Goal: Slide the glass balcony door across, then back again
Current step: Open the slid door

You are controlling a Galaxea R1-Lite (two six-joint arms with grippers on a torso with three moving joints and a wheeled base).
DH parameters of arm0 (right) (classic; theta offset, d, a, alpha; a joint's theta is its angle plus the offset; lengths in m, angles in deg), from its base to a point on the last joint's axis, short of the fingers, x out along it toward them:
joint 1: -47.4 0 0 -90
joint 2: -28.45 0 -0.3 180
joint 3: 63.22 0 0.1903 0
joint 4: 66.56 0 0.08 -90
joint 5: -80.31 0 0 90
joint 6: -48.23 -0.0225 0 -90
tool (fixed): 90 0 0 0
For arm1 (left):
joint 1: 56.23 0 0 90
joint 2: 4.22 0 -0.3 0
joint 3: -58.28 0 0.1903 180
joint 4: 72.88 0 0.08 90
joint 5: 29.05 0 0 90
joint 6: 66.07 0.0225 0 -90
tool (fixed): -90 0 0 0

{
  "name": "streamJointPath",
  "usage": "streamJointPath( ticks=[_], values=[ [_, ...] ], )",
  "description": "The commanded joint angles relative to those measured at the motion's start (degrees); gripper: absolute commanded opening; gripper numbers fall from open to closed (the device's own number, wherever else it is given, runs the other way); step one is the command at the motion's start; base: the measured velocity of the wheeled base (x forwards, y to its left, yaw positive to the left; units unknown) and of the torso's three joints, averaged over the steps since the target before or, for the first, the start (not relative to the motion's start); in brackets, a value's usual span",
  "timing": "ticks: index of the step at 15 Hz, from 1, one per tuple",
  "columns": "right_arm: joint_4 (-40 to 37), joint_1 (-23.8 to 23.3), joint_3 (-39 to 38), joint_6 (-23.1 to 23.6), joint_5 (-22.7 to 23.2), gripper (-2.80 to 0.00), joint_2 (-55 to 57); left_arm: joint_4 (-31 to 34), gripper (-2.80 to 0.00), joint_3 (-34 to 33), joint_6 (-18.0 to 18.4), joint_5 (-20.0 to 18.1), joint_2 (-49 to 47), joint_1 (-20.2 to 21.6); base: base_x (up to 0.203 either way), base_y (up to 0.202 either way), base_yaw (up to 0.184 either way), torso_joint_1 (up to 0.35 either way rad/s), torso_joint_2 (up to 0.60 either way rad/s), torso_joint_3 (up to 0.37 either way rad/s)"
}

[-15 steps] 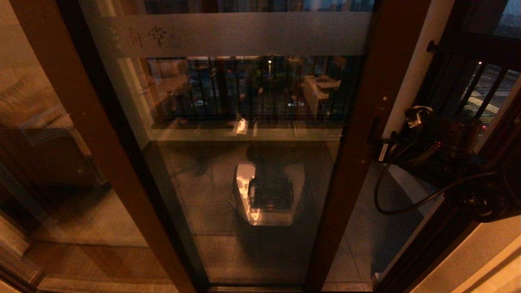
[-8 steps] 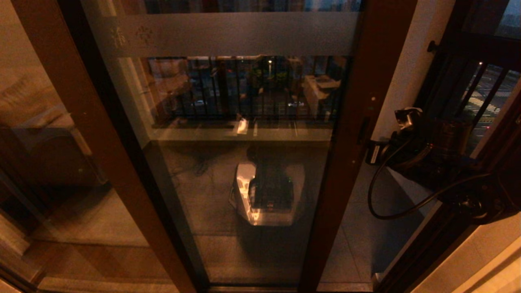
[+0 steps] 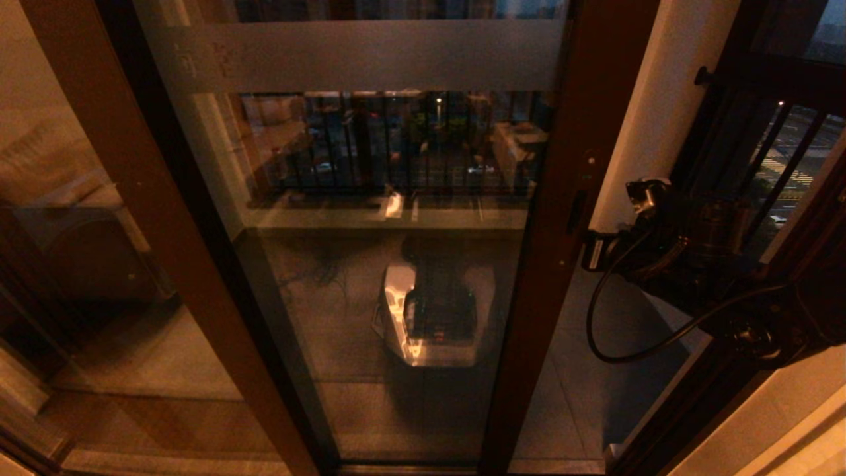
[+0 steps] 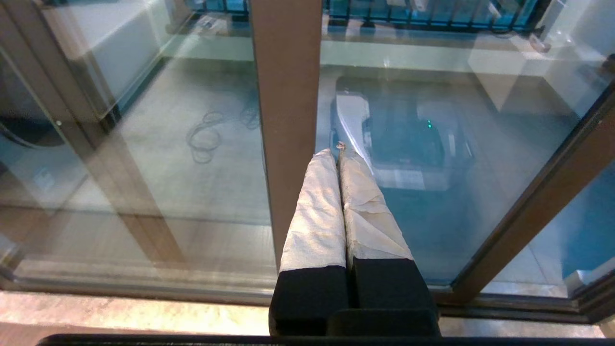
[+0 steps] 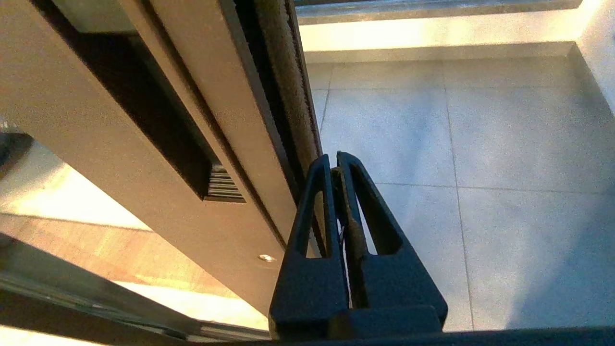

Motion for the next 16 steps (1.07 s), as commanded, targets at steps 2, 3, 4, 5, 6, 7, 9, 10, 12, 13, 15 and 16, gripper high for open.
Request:
streamJointPath(
  ticks=[2, 3, 4, 5, 6, 7, 9, 10, 12, 13, 15, 16],
  values=[
    [0.4, 0.7, 0.0, 0.0, -0.1, -2.80, 0.2, 0.0, -2.80, 0.0, 0.0, 0.0, 0.1, 0.0, 0.000, 0.000, 0.000, 0.000, 0.00, 0.000],
    [0.4, 1.0, 0.0, 0.0, -0.1, -2.80, 0.2, 0.0, -2.80, 0.0, 0.0, 0.0, 0.1, 0.0, 0.000, 0.000, 0.000, 0.000, 0.00, 0.000],
    [0.4, 1.2, 0.0, 0.0, -0.1, -2.80, 0.2, 0.0, -2.80, 0.0, 0.0, 0.0, 0.1, 0.0, 0.000, 0.000, 0.000, 0.000, 0.00, 0.000],
    [0.4, 1.3, -0.1, 0.0, -0.1, -2.80, 0.2, 0.0, -2.80, 0.0, 0.0, 0.0, 0.1, 0.0, 0.000, 0.000, 0.000, 0.000, 0.00, 0.000],
    [0.4, 1.5, 0.0, -0.1, -0.1, -2.80, 0.2, 0.0, -2.80, 0.0, 0.0, 0.0, 0.1, 0.0, 0.000, 0.000, 0.000, 0.000, 0.00, 0.000],
    [0.4, 1.7, 0.0, -0.1, 0.0, -2.80, 0.2, 0.0, -2.80, 0.0, 0.0, 0.0, 0.0, 0.1, 0.000, 0.000, 0.000, 0.000, 0.00, 0.000],
    [0.5, 1.9, 0.0, -0.6, 0.0, -2.80, 0.2, 0.0, -2.80, 0.0, 0.0, 0.0, 0.1, 0.0, 0.000, 0.000, 0.000, 0.000, 0.00, 0.000],
    [0.5, 2.0, 0.0, -0.8, 0.0, -2.80, 0.2, 0.0, -2.80, 0.0, 0.0, 0.0, 0.0, 0.0, 0.000, 0.000, 0.000, 0.000, 0.00, 0.000],
    [1.1, 2.6, -0.2, -0.8, -0.1, -2.80, 0.2, 0.0, -2.80, 0.0, 0.0, 0.0, 0.1, 0.0, 0.000, 0.000, 0.000, 0.000, 0.00, 0.000],
    [1.5, 3.0, -0.5, -0.8, -0.1, -2.80, 0.2, 0.0, -2.80, 0.0, 0.0, 0.0, 0.1, 0.0, 0.000, 0.000, 0.000, 0.000, 0.00, 0.000],
    [2.1, 3.6, -0.8, -0.8, -0.1, -2.80, 0.2, 0.0, -2.80, 0.1, 0.0, 0.0, 0.1, 0.1, 0.000, 0.000, 0.000, 0.000, 0.00, 0.000],
    [2.1, 3.7, -0.9, -0.8, -0.1, -2.80, 0.1, 0.0, -2.80, 0.0, 0.0, 0.0, 0.1, 0.0, 0.000, 0.000, 0.000, 0.000, 0.00, 0.000]
  ],
)
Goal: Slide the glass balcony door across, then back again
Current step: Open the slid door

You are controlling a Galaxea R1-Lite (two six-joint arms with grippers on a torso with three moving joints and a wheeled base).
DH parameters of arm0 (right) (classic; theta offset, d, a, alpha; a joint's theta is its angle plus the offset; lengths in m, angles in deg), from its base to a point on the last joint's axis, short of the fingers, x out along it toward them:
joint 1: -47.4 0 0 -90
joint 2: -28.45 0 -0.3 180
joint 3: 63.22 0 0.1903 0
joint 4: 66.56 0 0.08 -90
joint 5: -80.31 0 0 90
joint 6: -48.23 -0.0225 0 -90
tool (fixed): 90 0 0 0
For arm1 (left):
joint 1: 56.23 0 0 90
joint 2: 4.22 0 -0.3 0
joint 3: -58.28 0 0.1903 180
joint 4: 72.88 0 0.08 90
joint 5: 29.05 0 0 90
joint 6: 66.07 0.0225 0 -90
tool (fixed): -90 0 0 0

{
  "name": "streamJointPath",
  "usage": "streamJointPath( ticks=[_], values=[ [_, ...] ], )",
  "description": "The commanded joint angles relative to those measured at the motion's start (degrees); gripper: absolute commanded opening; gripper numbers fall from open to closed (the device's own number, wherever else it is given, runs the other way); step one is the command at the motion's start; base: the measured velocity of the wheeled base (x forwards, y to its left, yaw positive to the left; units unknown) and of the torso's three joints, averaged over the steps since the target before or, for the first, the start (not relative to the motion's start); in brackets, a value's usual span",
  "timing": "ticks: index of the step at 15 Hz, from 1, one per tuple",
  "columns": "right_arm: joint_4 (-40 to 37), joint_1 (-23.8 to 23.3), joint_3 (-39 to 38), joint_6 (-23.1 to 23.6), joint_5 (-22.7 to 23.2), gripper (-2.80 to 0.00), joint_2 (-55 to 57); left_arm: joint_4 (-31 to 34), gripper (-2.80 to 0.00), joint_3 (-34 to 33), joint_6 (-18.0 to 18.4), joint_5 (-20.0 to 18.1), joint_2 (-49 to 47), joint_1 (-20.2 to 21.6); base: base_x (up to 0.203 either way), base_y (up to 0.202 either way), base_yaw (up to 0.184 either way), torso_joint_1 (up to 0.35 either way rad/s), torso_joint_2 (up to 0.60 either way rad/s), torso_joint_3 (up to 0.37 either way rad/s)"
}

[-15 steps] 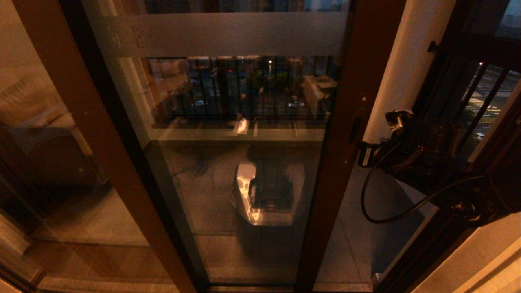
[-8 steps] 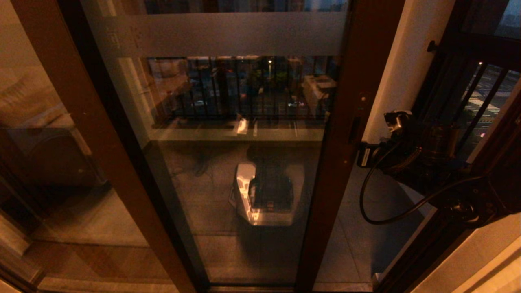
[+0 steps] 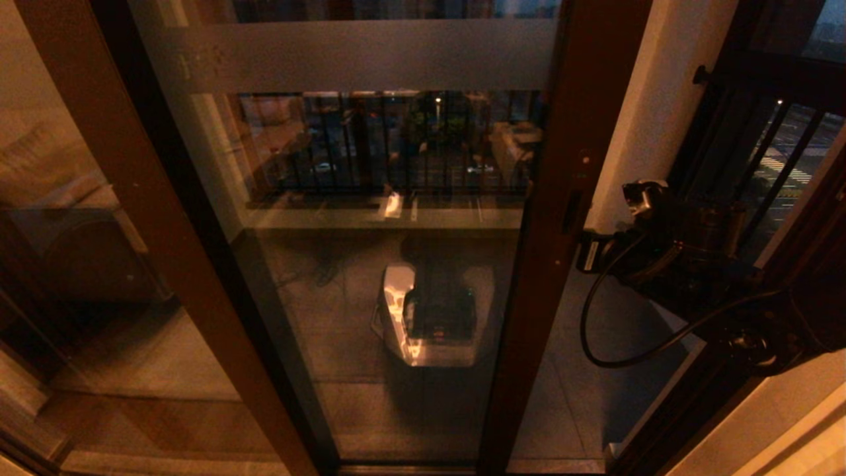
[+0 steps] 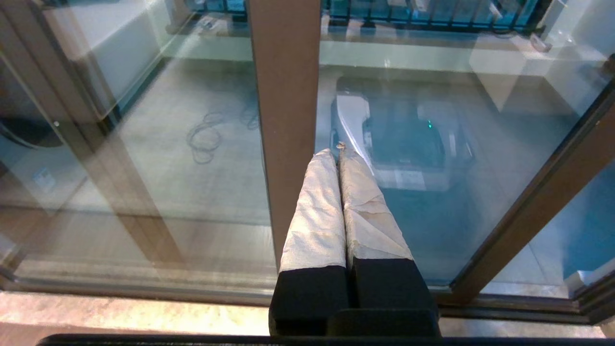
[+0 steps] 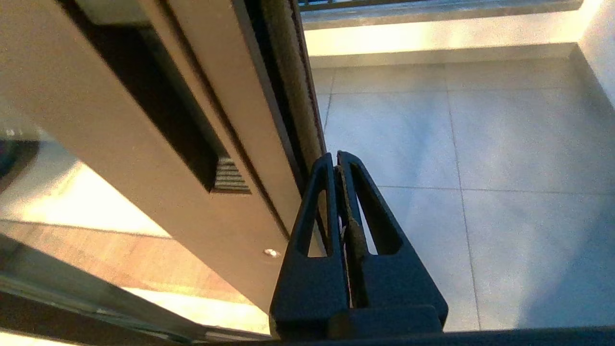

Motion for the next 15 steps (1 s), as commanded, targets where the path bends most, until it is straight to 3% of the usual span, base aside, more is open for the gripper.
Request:
streamJointPath(
  ticks=[1, 15],
  values=[
    [0.3, 0.6, -0.2, 0.0, 0.2, -2.80, 0.0, 0.0, -2.80, 0.0, 0.0, 0.0, 0.0, 0.0, 0.000, 0.000, 0.000, 0.000, 0.00, 0.000],
    [1.3, 4.2, -1.2, 0.0, -1.1, -2.80, 0.1, 0.0, -2.80, 0.1, 0.0, 0.0, 0.1, 0.0, 0.000, 0.000, 0.000, 0.000, 0.00, 0.000]
  ],
)
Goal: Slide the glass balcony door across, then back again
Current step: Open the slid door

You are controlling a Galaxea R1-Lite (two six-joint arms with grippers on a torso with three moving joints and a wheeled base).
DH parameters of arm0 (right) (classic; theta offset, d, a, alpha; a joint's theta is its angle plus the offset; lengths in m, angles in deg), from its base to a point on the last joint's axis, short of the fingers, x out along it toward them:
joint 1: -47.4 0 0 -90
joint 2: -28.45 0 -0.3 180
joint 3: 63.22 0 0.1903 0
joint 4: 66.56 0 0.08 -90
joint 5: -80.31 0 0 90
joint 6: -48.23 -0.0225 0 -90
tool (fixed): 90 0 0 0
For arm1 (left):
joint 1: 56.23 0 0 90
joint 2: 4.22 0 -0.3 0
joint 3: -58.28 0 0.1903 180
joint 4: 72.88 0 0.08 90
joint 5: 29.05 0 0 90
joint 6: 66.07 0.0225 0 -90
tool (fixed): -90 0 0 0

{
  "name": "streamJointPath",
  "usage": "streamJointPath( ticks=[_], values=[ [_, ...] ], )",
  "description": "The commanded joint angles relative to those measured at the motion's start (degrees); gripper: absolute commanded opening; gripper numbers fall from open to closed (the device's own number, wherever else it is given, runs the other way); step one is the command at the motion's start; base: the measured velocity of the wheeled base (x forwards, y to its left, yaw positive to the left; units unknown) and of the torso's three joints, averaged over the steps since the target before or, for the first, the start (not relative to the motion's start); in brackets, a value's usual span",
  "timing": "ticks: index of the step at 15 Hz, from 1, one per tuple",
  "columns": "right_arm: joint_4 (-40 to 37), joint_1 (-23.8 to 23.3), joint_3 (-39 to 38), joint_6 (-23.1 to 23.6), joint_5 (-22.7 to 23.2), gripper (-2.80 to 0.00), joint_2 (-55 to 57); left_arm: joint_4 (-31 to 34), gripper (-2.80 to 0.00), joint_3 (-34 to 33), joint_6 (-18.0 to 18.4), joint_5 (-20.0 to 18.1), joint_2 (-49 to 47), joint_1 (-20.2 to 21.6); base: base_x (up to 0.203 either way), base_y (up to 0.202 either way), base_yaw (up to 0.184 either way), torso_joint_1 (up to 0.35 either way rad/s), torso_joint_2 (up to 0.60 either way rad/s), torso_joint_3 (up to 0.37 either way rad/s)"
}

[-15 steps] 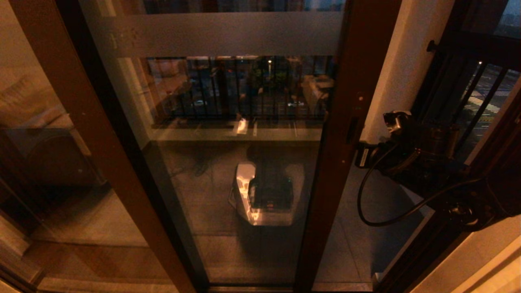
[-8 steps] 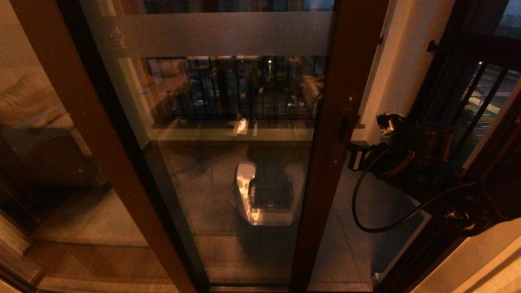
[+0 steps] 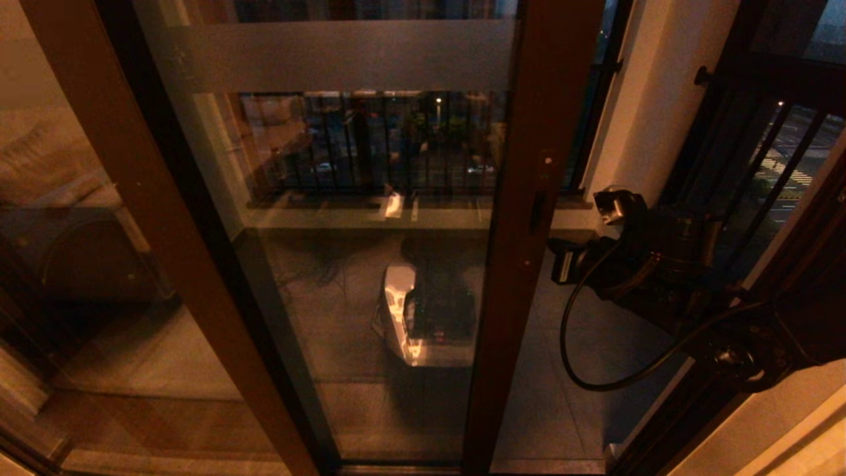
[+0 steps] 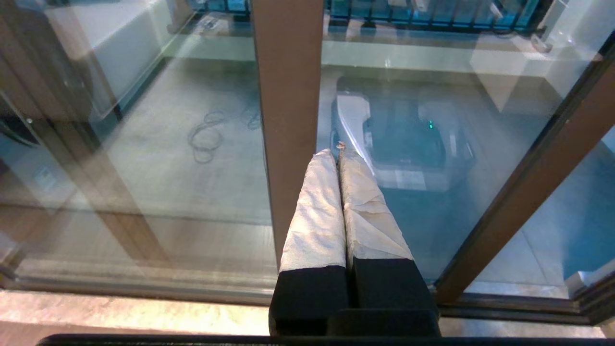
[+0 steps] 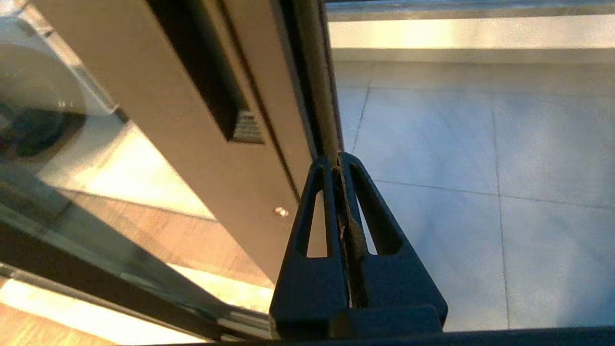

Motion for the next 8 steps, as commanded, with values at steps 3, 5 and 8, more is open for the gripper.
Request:
streamJointPath(
  ticks=[3, 5, 8],
  values=[
    [0.4, 1.0, 0.1, 0.0, -1.2, -2.80, 0.6, 0.0, -2.80, 0.0, 0.0, 0.0, 0.0, 0.0, 0.000, 0.000, 0.000, 0.000, 0.00, 0.000],
    [0.4, 1.5, 0.1, 0.1, -1.3, -2.80, 0.8, 0.0, -2.80, 0.0, 0.0, 0.0, 0.1, 0.0, 0.000, 0.000, 0.000, 0.000, 0.00, 0.000],
    [0.4, 2.2, 0.3, 0.1, -1.4, -2.80, 0.9, 0.0, -2.80, 0.0, 0.0, 0.0, 0.1, 0.0, 0.000, 0.000, 0.000, 0.000, 0.00, 0.000]
  ],
)
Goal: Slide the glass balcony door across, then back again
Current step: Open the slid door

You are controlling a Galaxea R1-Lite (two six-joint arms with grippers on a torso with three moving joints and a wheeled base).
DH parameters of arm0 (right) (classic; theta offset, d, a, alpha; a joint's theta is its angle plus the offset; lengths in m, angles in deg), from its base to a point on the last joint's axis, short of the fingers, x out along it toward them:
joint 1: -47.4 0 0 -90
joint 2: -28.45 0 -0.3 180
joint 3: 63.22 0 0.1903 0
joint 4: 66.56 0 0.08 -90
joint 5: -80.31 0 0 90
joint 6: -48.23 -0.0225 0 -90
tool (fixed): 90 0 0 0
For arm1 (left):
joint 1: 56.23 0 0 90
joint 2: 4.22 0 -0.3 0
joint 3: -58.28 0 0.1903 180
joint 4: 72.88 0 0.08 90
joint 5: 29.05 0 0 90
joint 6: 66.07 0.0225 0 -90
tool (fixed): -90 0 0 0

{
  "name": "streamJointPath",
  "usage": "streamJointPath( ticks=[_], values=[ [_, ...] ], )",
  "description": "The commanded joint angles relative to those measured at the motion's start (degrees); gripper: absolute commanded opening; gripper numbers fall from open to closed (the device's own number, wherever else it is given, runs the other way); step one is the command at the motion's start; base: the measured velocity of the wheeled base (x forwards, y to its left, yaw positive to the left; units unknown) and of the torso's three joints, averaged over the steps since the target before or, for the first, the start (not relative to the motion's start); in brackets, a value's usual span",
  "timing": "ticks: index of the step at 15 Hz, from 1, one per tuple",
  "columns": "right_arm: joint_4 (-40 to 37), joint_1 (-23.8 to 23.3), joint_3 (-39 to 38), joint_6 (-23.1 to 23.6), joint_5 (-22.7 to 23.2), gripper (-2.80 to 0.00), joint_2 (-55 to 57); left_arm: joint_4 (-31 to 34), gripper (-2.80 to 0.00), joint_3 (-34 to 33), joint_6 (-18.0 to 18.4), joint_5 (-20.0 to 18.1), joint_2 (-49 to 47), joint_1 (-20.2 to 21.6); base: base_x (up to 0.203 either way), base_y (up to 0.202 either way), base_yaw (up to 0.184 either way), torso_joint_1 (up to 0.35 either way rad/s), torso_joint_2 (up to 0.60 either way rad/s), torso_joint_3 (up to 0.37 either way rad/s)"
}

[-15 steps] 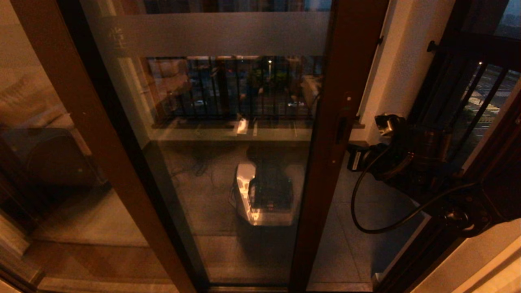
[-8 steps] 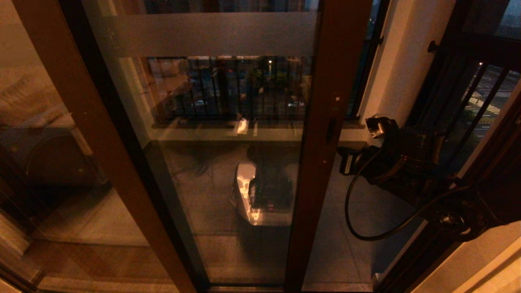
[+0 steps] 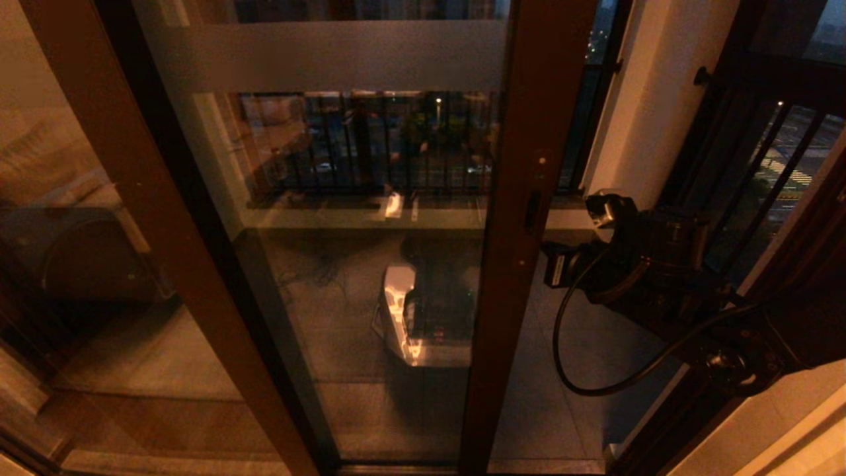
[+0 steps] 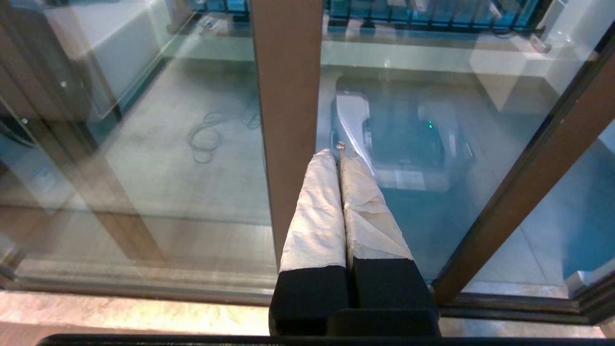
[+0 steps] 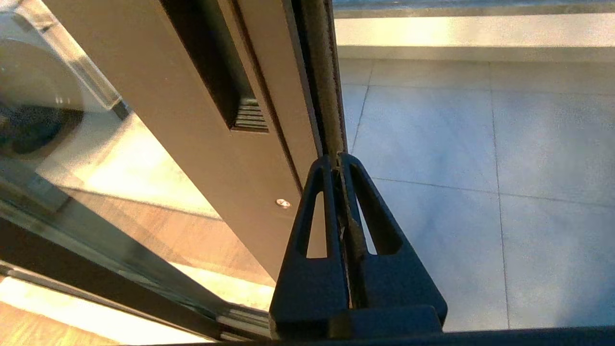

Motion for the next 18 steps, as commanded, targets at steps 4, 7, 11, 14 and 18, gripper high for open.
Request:
streamJointPath(
  ticks=[4, 7, 11, 14, 18],
  values=[
    [0.3, 1.3, 0.0, -0.1, 0.1, -2.80, 0.2, 0.0, -2.80, 0.0, 0.0, 0.0, 0.1, 0.0, 0.000, 0.000, 0.000, 0.000, 0.00, 0.000],
    [0.3, 1.5, 0.1, -0.1, 0.1, -2.80, 0.2, 0.0, -2.80, 0.0, 0.0, 0.0, 0.0, 0.1, 0.000, 0.000, 0.000, 0.000, 0.00, 0.000],
    [0.3, 1.6, -0.4, -0.1, -1.0, -2.80, 0.1, 0.0, -2.80, 0.0, 0.0, 0.0, 0.1, 0.0, 0.000, 0.000, 0.000, 0.000, 0.00, 0.000],
    [1.0, 1.0, -5.2, 1.7, -2.9, -2.80, -4.1, 0.0, -2.80, 0.0, 0.0, 0.0, 0.1, 0.0, 0.000, 0.000, 0.000, 0.000, 0.00, 0.000],
    [1.3, -0.1, -11.4, 6.2, -3.1, -2.80, -19.2, 0.0, -2.80, 0.0, 0.0, 0.0, 0.1, 0.1, 0.000, 0.000, 0.000, 0.000, 0.00, 0.000]
  ],
)
